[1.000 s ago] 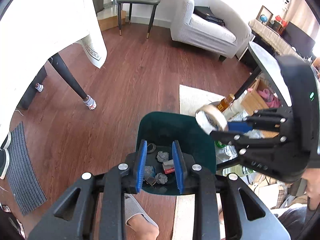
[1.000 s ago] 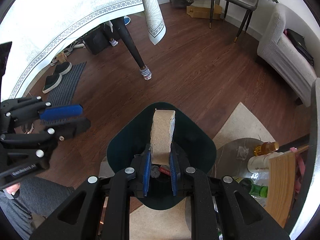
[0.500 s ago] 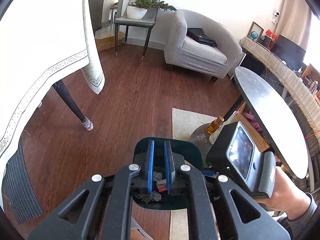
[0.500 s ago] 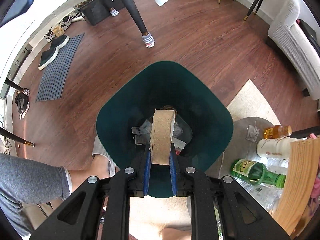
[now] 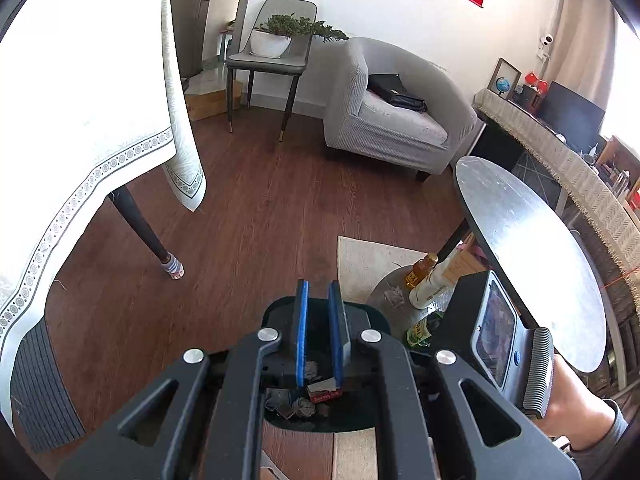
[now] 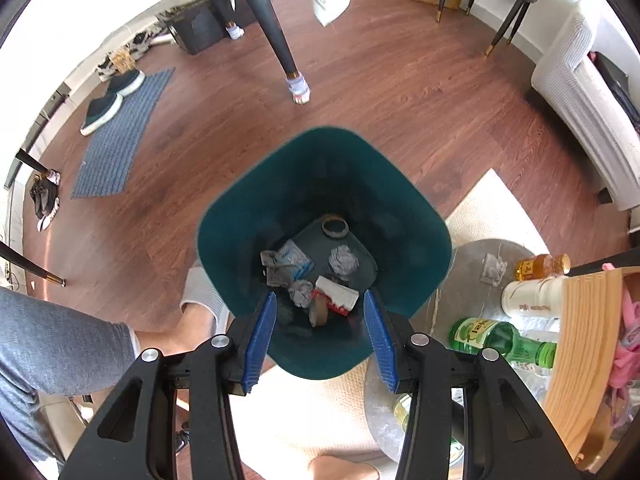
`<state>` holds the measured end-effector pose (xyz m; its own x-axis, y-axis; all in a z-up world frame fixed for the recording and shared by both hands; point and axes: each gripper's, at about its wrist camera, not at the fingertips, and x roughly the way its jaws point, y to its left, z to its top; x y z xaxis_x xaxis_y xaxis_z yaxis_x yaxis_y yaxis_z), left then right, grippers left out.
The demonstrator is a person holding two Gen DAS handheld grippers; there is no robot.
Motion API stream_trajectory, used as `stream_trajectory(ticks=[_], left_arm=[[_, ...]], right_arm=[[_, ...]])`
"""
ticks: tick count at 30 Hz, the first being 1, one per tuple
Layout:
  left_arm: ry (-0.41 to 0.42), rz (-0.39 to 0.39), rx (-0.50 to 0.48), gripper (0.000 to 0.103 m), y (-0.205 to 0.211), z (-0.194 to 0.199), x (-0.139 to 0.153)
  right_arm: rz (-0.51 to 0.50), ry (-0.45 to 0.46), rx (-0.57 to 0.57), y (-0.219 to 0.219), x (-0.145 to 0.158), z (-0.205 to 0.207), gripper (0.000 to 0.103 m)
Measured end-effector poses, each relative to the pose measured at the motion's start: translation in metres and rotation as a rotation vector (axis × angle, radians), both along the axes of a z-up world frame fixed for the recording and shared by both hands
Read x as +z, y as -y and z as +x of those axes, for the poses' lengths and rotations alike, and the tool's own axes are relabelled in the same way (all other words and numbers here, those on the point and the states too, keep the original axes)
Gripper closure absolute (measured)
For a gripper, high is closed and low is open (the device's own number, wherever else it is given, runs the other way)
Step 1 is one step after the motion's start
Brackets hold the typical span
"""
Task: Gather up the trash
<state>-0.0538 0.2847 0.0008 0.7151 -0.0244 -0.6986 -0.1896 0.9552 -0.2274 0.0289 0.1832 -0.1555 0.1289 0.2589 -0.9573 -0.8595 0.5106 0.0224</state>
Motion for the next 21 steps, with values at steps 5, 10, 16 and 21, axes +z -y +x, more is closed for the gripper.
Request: stream_trajectory(ticks=[5,10,16,21], left_arm=[[0.018,-0.012,0.001,0.092,0.003,-0.001,0.008],[0.018,0.016,-0.004,0.083,0.015,-0.005,0.010],[0.016,0.038,0.005,0.055,0.033,-0.018,0.004],[0.026,0.086,0.013,0.032,0.056,-0.033,0.002]], right_arm=[[0.121,0.064,0.000,0.007,0.043,-0.009,0.057],[0.233,0.145,-0.053,0.028,0.084,-0.019,0.057],[0.368,0.247,-0.191,0.083,0.123,-0.026,0.049],[0.413,0.315,-0.342,0.146,0.137,-0.026,0.035]])
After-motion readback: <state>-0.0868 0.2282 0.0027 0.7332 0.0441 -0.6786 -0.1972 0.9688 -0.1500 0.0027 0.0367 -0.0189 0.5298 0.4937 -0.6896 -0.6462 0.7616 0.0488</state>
